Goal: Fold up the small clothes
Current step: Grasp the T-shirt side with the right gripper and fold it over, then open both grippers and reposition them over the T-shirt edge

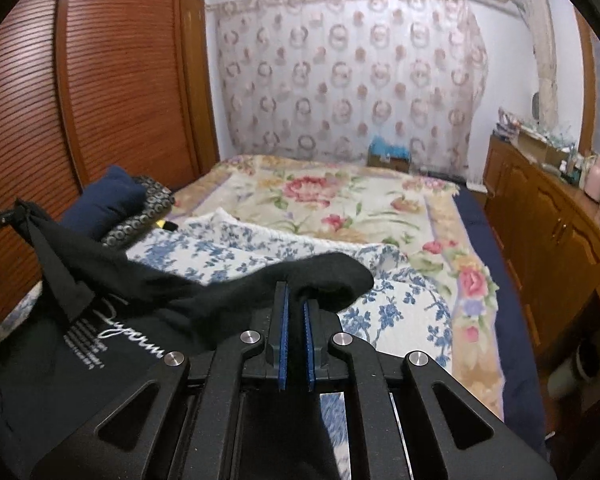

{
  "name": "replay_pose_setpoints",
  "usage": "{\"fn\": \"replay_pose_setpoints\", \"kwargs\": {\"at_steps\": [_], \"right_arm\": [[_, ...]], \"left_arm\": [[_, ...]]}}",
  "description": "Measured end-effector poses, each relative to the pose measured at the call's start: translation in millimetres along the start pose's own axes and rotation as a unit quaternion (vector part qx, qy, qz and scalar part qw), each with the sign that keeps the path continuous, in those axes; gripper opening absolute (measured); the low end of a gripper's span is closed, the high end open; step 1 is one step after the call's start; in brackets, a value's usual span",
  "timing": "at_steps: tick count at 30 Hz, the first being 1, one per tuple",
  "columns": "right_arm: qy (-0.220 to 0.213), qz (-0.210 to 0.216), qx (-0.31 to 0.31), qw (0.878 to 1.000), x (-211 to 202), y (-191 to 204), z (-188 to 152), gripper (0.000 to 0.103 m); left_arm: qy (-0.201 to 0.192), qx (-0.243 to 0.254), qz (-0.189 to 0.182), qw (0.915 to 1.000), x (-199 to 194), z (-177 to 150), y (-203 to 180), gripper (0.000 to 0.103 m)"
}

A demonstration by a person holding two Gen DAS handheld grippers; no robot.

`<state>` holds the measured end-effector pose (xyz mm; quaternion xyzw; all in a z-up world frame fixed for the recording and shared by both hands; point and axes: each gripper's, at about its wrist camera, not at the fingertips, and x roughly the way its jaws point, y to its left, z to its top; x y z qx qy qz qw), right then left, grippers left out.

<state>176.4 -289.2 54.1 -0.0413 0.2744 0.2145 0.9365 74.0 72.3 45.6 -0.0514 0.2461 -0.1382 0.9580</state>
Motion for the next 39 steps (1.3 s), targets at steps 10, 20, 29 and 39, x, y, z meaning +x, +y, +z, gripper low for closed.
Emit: {"fn": "replay_pose_setpoints", "kwargs": {"at_steps": [10, 20, 29, 39], "right_arm": [[-0.010, -0.005, -0.004, 1.000, -78, 20, -47, 0.003], [0.016, -0.020, 0.014, 1.000, -131, 30, -96, 0.003], [0.093, -0.024, 0.011, 0.995, -120, 39, -144, 0.004], [0.072, -0.039, 0.008, 0.997, -126, 29, -135, 0.034]], "left_arm": [[-0.014, -0.027, 0.013, 0.9995, -66, -47, 6, 0.003], [0.014, -0.031, 0.043, 0.9985, -101, -87, 7, 0.004], [0.064, -0.034, 0.068, 0.9950, -93, -116, 12, 0.013], [0.069, -0.018, 0.062, 0.9955, -77, -105, 20, 0.054]]}}
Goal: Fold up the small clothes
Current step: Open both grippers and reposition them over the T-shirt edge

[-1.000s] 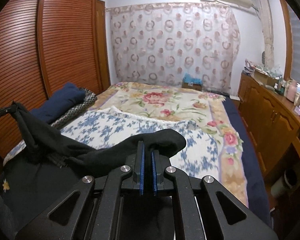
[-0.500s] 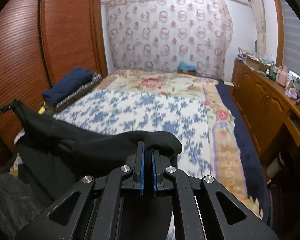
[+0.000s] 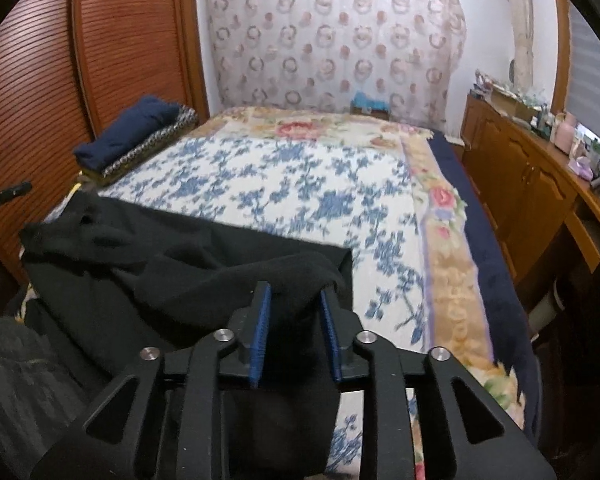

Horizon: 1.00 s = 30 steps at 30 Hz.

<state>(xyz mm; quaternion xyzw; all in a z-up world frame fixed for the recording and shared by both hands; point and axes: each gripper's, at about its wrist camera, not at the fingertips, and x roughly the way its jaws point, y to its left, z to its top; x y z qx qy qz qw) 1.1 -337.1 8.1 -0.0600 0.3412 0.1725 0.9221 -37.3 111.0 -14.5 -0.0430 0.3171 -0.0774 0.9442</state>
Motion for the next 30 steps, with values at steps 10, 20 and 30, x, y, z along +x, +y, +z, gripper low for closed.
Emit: {"fn": "replay_pose_setpoints", "kwargs": {"at_steps": [10, 20, 30], "right_arm": [[-0.003, -0.011, -0.016, 1.000, 20, -3, 23, 0.045], [0.046, -0.003, -0.005, 0.999, 88, -11, 24, 0.045], [0.075, -0.005, 0.024, 0.997, 118, -25, 13, 0.050]], "left_arm": [[0.032, 0.012, 0.004, 0.9994, 52, 15, 6, 0.054], [0.077, 0.021, 0.007, 0.9968, 96, 11, 6, 0.054], [0.113, 0.014, 0.017, 0.9933, 119, -3, 16, 0.054]]}}
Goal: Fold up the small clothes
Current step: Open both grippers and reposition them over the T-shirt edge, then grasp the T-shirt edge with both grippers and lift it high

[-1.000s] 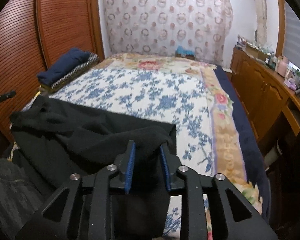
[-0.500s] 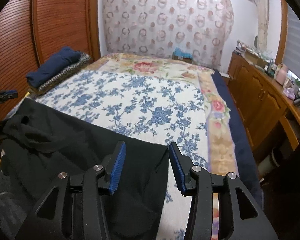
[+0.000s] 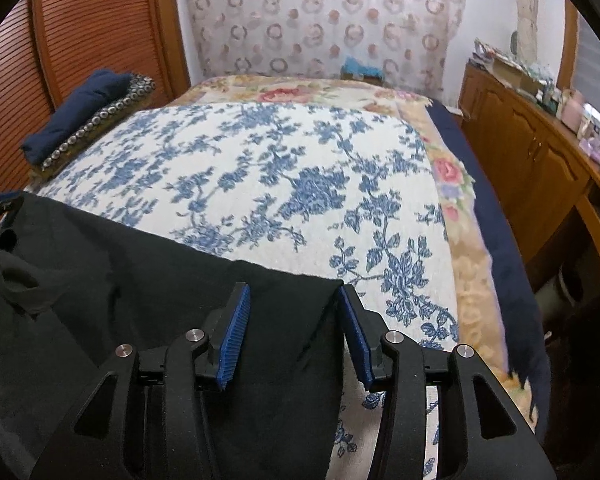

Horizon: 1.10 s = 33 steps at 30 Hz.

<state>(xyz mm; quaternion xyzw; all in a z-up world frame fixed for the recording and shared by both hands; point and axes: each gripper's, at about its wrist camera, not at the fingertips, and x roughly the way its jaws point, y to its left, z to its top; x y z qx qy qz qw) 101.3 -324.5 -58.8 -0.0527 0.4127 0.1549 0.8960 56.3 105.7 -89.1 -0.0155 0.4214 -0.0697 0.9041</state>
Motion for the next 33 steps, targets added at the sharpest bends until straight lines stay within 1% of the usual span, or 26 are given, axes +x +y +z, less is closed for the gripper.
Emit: {"fn": "replay_pose_setpoints", "kwargs": {"at_steps": [2, 5, 12, 16, 19, 21, 22, 24, 25, 26, 27, 28, 29, 30, 31, 33], "right_arm": [[0.003, -0.002, 0.003, 1.000, 2, -2, 0, 0.055], [0.003, 0.001, 0.007, 1.000, 3, -4, 0, 0.057], [0.005, 0.012, 0.010, 1.000, 4, -6, 0, 0.058], [0.011, 0.051, 0.007, 0.999, 4, -2, 2, 0.058], [0.016, 0.039, -0.013, 0.999, 7, 6, 4, 0.058], [0.016, 0.042, -0.018, 0.999, 7, 8, 4, 0.054], [0.015, 0.042, -0.019, 0.999, 7, 8, 4, 0.049], [0.015, 0.044, -0.021, 0.999, 6, 8, 3, 0.045], [0.014, 0.047, -0.022, 0.999, 6, 9, 2, 0.040], [0.014, 0.054, -0.023, 0.998, 5, 10, 1, 0.032], [0.014, 0.059, -0.025, 0.998, 5, 11, 1, 0.029], [0.013, 0.062, -0.028, 0.998, 4, 12, 1, 0.022], [0.012, 0.066, -0.031, 0.997, 3, 14, 0, 0.016], [0.009, 0.068, -0.034, 0.997, 1, 16, -1, 0.015], [0.002, 0.068, -0.035, 0.997, -4, 19, -1, 0.012], [-0.018, 0.076, -0.031, 0.996, -16, 22, 0, 0.010]], "left_arm": [[0.006, -0.002, -0.001, 1.0000, 4, -1, 1, 0.055], [0.002, 0.002, 0.000, 1.0000, 4, -2, 0, 0.055], [0.000, 0.002, -0.001, 1.0000, 4, -2, 1, 0.056], [0.000, 0.002, 0.000, 1.0000, 4, -2, 0, 0.056], [0.005, 0.002, -0.001, 1.0000, 5, -1, 2, 0.056], [0.013, 0.001, -0.004, 0.9999, 5, 3, 3, 0.056], [0.015, -0.001, -0.006, 0.9999, 6, 4, 3, 0.056], [0.016, -0.001, -0.011, 0.9998, 7, 6, 4, 0.055], [0.015, 0.000, -0.014, 0.9998, 7, 7, 4, 0.051], [0.013, 0.001, -0.019, 0.9997, 7, 6, 3, 0.045], [0.012, 0.002, -0.022, 0.9997, 6, 6, 2, 0.042], [0.011, 0.003, -0.026, 0.9996, 5, 6, 1, 0.033], [0.010, 0.002, -0.035, 0.9993, 4, 5, -1, 0.018], [0.011, -0.001, -0.045, 0.9989, 3, 4, -1, 0.015], [0.008, -0.001, -0.047, 0.9989, 1, 3, -3, 0.011], [-0.019, -0.001, -0.050, 0.9986, -14, 3, -7, 0.010]]}}
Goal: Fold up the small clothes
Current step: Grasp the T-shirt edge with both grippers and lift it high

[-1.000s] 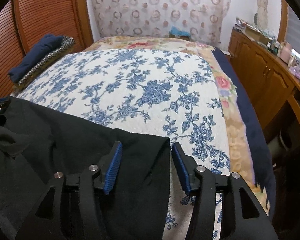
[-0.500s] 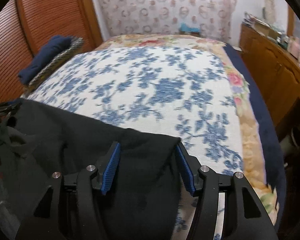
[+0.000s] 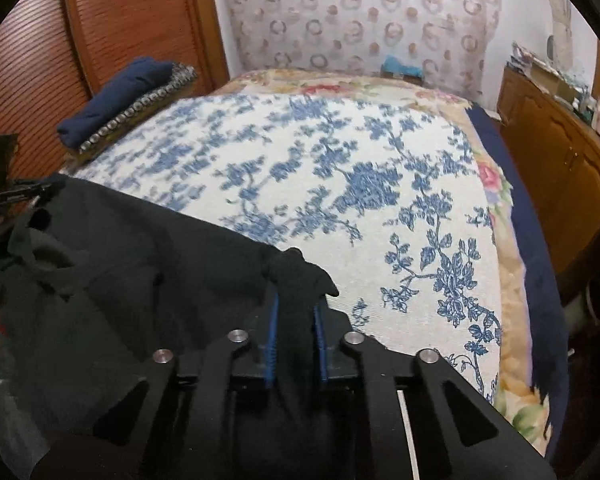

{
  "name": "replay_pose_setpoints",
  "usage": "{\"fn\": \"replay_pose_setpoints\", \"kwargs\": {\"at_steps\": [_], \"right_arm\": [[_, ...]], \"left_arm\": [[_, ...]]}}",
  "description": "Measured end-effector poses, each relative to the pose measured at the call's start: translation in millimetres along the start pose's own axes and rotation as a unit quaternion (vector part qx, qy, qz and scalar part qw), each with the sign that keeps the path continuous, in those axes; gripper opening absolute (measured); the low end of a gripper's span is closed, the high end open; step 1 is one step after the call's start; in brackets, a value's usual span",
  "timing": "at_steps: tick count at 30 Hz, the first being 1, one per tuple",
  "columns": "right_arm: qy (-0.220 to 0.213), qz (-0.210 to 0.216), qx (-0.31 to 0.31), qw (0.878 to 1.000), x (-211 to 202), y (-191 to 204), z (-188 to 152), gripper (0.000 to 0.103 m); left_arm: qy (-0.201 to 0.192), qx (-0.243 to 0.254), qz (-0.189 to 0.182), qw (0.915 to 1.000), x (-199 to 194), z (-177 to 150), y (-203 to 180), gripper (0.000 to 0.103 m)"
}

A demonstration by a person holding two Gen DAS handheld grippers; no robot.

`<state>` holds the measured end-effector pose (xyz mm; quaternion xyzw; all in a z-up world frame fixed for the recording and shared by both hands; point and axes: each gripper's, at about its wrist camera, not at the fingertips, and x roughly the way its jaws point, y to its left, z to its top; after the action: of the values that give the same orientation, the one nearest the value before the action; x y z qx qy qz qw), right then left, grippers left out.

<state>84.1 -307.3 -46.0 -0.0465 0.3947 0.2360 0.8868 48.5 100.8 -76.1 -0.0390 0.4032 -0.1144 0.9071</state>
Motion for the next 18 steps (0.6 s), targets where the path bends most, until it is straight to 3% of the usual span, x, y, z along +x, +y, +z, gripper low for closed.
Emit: {"fn": "replay_pose_setpoints", "kwargs": {"at_steps": [7, 11, 18], "right_arm": [[-0.097, 0.022, -0.009, 0.995, -77, 29, 23, 0.009], [-0.151, 0.051, -0.018, 0.987, -126, 50, 42, 0.008], [-0.217, 0.046, -0.059, 0.973, -198, 83, 84, 0.008]], "left_arm": [[-0.115, -0.002, -0.031, 0.9929, -94, 17, -25, 0.010], [-0.168, 0.006, -0.044, 0.9848, -146, 23, -43, 0.010], [-0.258, 0.026, -0.036, 0.9652, -226, 52, -51, 0.010]]}}
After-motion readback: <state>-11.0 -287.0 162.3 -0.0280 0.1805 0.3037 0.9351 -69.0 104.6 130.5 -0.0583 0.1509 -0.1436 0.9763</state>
